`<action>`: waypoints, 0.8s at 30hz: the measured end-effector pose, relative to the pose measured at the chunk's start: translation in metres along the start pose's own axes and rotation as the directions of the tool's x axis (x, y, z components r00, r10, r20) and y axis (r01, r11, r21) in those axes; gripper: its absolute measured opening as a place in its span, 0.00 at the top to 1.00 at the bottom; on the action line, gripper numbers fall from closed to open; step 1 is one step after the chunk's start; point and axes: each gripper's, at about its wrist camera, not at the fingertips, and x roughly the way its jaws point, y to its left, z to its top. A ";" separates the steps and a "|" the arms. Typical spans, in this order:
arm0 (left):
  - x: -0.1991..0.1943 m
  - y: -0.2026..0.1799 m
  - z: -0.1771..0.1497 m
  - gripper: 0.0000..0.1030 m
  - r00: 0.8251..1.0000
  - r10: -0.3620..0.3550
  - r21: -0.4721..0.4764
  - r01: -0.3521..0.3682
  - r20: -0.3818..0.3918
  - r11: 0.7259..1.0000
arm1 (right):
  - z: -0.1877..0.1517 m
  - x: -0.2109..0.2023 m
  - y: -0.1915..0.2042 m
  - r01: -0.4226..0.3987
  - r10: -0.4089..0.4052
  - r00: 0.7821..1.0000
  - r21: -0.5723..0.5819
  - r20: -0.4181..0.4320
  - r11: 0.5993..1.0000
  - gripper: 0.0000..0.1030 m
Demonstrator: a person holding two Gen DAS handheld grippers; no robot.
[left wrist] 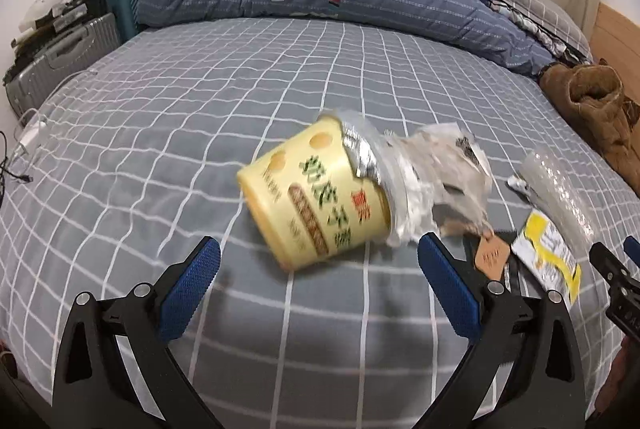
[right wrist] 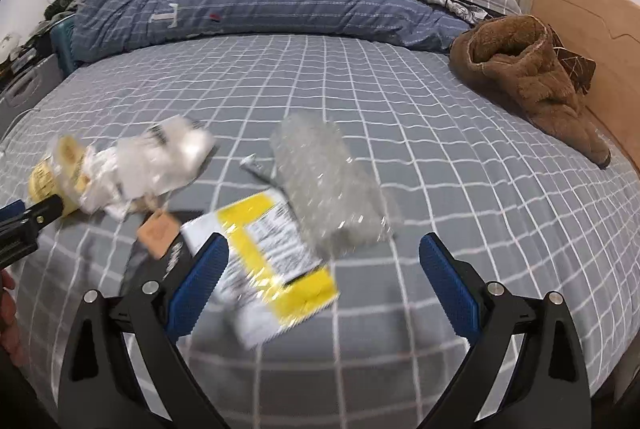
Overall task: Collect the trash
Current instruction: 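Grasp the yellow yogurt cup with the left tool while the right tool grasps the bubble wrap, then lift the yogurt cup and bubble wrap off the bed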
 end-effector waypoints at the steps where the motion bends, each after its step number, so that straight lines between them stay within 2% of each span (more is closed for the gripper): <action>1: 0.003 -0.001 0.003 0.06 1.000 0.003 -0.001 -0.003 0.001 1.000 | 0.004 0.007 -0.002 -0.003 0.003 1.000 0.005 -0.008 1.000 0.13; 4: 0.012 -0.004 0.009 0.06 1.000 0.003 -0.002 -0.003 0.002 1.000 | 0.011 0.021 -0.005 0.004 -0.004 1.000 -0.003 -0.018 1.000 0.14; 9: 0.020 -0.008 0.018 0.07 1.000 0.002 0.001 -0.002 0.012 1.000 | 0.019 0.042 -0.007 -0.006 0.005 0.999 -0.004 -0.042 1.000 0.20; 12: 0.025 -0.009 0.021 0.14 1.000 0.009 0.008 -0.010 0.012 1.000 | 0.021 0.054 -0.009 -0.013 0.013 0.998 0.005 -0.059 1.000 0.27; 14: 0.031 -0.008 0.022 0.21 1.000 0.008 0.008 -0.008 -0.003 1.000 | 0.022 0.061 -0.009 -0.024 0.025 0.997 0.007 -0.077 1.000 0.36; 15: 0.034 -0.006 0.022 0.22 1.000 0.009 0.005 -0.009 -0.007 1.000 | 0.021 0.063 -0.007 -0.027 0.028 0.996 0.007 -0.084 1.000 0.39; 20: 0.038 -0.001 0.022 0.25 1.000 -0.002 0.000 0.002 -0.005 1.000 | 0.021 0.072 -0.002 -0.022 0.021 0.994 -0.014 -0.107 1.000 0.67; 24: 0.037 0.001 0.022 0.28 1.000 -0.013 -0.005 0.013 -0.004 1.000 | 0.022 0.072 0.000 -0.027 0.026 0.994 -0.013 -0.103 1.000 0.76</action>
